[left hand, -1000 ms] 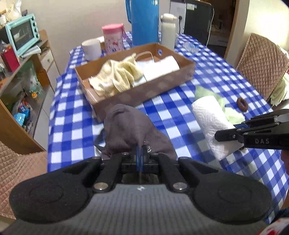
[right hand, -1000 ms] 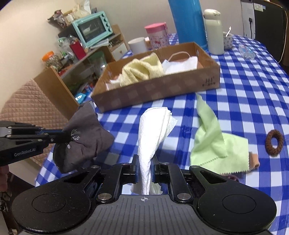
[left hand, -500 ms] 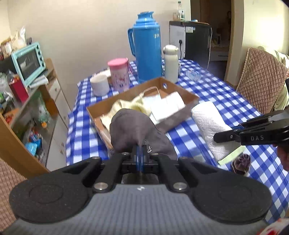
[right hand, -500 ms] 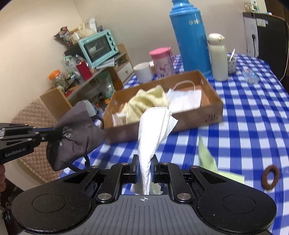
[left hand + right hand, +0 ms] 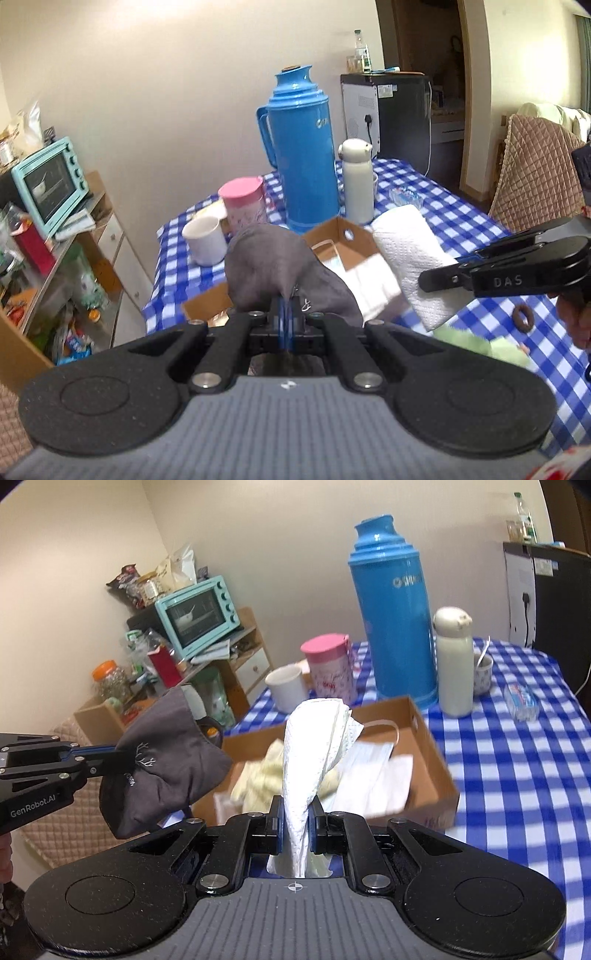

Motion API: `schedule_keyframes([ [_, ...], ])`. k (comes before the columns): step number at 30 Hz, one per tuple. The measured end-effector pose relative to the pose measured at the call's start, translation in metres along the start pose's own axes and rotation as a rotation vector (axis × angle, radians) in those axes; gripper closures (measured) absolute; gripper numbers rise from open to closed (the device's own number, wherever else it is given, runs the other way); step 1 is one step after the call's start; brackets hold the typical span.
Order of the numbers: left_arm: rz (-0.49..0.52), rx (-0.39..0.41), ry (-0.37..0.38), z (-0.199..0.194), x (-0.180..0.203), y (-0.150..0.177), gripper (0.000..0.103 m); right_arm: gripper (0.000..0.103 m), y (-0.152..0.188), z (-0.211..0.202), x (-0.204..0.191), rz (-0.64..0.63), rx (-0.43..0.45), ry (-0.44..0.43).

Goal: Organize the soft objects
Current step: 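Lower the mask and towel into the tray and open both grippers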

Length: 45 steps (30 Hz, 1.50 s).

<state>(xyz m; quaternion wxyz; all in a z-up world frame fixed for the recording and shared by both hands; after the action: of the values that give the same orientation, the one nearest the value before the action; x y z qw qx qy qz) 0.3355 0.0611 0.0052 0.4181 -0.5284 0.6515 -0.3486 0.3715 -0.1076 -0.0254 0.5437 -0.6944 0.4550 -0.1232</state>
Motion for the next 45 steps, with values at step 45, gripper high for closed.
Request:
schedule_keyframes([
  [45,-0.139,-0.341,0.088,0.244,0.011,0.085,0.099,0.074,0.036,0.171,0.108,0.084,-0.205,0.172],
])
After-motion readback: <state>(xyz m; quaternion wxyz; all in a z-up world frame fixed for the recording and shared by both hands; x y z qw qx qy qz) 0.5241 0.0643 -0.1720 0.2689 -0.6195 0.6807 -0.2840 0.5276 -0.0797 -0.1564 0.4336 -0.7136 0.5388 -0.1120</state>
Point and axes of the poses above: each gripper's, at about its wrist camera, not at the fingertips, and z roughly the way its jaws point, x to its right, y to its underside, the point moved 7 cm from there along z, roughly the way its jaws point, and after that the axes turned 11 degrees about x, right-handed, at the moved point
